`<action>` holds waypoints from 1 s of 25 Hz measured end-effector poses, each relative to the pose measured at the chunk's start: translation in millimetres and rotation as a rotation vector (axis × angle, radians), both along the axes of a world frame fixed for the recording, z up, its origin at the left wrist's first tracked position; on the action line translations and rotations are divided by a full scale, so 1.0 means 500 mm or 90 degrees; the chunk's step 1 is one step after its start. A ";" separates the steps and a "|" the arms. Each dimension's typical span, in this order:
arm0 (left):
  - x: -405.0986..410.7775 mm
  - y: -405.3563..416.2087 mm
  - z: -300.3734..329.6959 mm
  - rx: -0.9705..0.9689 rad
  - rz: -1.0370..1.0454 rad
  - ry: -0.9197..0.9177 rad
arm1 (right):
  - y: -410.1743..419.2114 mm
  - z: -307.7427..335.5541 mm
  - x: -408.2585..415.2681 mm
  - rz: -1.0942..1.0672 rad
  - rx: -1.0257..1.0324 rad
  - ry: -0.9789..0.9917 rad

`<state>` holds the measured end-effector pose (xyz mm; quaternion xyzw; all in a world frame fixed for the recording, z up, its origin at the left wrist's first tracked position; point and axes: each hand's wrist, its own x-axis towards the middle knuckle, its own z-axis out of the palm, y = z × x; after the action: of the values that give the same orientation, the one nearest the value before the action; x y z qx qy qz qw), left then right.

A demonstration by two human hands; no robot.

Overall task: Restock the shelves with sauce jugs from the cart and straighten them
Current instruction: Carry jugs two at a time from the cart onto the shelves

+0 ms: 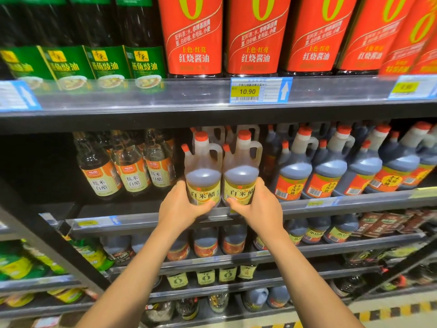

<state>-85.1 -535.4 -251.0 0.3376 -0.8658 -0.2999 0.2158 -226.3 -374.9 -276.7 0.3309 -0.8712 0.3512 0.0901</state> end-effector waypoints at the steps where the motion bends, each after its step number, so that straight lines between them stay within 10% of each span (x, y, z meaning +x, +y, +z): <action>1: 0.001 0.000 -0.001 -0.002 -0.001 -0.001 | 0.001 0.000 0.000 -0.001 0.006 0.000; 25: -0.001 0.269 -0.029 -0.294 -0.025 -0.173 | 0.274 0.002 -0.011 0.059 0.252 0.141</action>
<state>-85.4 -400.7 -265.4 0.2998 -0.9386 -0.0504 0.1632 -231.8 -237.7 -275.7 0.4183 -0.8918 0.1385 0.1024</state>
